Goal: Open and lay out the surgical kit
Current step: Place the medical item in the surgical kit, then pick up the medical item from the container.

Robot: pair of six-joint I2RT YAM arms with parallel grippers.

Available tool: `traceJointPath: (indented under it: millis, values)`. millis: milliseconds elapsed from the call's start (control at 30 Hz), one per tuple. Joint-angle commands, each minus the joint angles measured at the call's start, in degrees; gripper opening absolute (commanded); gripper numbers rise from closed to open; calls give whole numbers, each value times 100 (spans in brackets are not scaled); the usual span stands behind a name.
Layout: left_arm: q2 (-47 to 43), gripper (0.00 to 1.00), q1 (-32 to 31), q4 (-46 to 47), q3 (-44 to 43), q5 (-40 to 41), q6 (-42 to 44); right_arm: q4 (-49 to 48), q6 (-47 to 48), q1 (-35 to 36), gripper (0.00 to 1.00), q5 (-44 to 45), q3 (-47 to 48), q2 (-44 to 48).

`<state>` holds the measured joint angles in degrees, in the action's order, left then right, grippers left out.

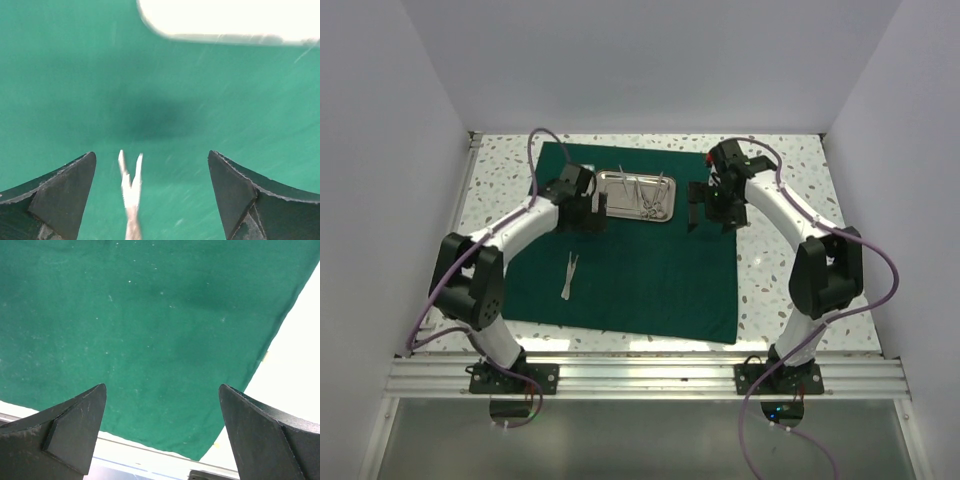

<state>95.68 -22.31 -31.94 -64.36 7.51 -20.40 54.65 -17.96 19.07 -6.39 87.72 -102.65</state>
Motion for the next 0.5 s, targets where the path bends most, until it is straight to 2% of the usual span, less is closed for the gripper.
traceJointPath:
  millis: [0, 67, 167, 233, 267, 400, 467]
  values:
    - [345, 97, -19, 154, -1364, 40, 54, 10, 99, -17, 98, 138, -62, 456]
    - [915, 92, -11, -12, -1946, 84, 11, 19, 99, -26, 98, 182, -132, 526]
    - [1855, 84, -11, -268, -3578, 128, -121, 37, 117, -17, 98, 261, -290, 772]
    - [2539, 81, -19, -321, -4143, 154, -183, 37, 108, -17, 98, 314, -475, 895]
    - [2778, 79, -19, -434, -4729, 172, -262, 45, 99, -26, 98, 340, -536, 966]
    - [4016, 74, -19, -699, -5972, 216, -368, 116, 73, -17, 98, 454, -905, 1369]
    - [4256, 74, -28, -717, -6350, 251, -411, 168, 55, -35, 98, 490, -1011, 1502]
